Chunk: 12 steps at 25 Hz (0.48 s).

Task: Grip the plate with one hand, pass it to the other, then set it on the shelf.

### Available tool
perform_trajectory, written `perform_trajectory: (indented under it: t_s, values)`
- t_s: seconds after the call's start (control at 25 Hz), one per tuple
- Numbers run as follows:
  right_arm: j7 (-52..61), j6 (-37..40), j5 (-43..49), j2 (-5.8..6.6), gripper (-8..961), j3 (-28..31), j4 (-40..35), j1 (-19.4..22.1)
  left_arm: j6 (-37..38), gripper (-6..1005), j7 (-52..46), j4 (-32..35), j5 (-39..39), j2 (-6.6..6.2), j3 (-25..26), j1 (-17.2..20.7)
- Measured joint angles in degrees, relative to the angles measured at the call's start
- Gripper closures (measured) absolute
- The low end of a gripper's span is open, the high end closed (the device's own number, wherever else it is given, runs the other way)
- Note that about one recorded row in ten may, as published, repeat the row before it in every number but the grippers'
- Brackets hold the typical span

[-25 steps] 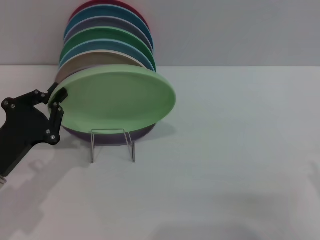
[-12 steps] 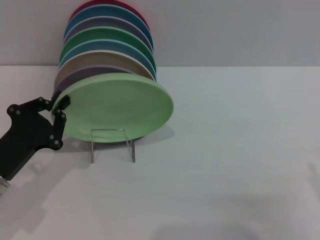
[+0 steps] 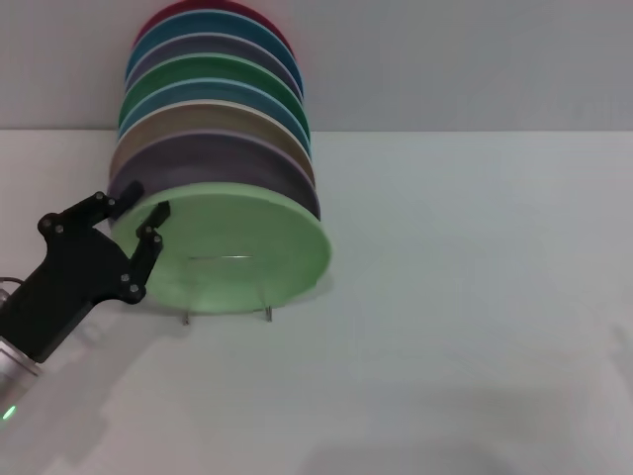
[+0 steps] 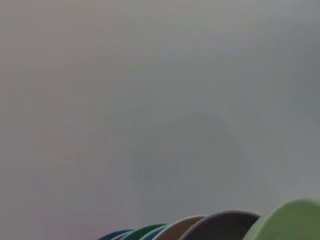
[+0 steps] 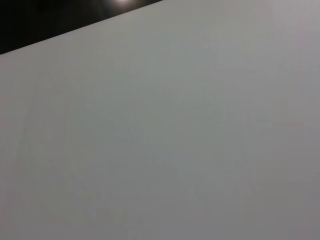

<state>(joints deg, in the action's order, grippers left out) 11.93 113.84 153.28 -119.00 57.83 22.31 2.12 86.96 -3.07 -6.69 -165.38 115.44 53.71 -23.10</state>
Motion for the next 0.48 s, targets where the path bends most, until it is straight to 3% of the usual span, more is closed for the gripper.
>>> perform_trajectory:
  t_s: [0.28, 0.48]
  values:
    - [0.0, 0.2, 0.0, -0.01, 158, 0.1, -0.6, -0.2, 1.3, 637, 2.1, -0.7, 0.1, 0.23, 0.5, 1.2]
    - [0.0, 0.7, 0.0, -0.01, 158, 0.4, -0.6, -0.4, 3.0, 420, 8.3, -1.3, 0.1, 1.63, 1.3, 3.3]
